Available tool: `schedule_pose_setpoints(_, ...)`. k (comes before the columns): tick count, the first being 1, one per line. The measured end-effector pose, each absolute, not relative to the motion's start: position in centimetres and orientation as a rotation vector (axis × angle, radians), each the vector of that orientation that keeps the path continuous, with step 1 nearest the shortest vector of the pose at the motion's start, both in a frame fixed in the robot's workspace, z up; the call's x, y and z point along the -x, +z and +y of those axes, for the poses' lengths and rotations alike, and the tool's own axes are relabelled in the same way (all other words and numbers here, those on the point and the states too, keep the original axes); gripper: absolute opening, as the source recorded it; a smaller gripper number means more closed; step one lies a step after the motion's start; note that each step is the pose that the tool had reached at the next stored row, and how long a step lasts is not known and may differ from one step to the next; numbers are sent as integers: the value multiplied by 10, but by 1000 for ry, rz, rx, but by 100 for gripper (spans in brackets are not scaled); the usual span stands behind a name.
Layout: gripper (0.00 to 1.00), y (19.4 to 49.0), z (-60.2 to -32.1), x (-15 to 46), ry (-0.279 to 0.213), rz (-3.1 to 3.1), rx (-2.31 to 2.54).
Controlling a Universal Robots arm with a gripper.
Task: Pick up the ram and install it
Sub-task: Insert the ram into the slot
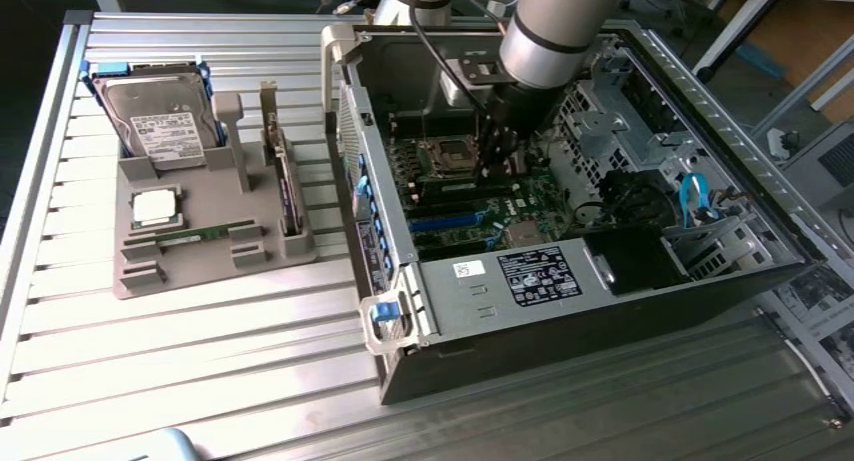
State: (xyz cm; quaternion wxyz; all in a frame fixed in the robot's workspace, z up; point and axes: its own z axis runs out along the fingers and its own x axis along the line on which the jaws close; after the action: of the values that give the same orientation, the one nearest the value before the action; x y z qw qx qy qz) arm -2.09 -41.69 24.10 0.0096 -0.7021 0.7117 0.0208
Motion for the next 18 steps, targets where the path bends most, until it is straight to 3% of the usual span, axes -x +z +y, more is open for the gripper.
schedule_pose_setpoints(18,12,236,-416,22,64,2219,2196)
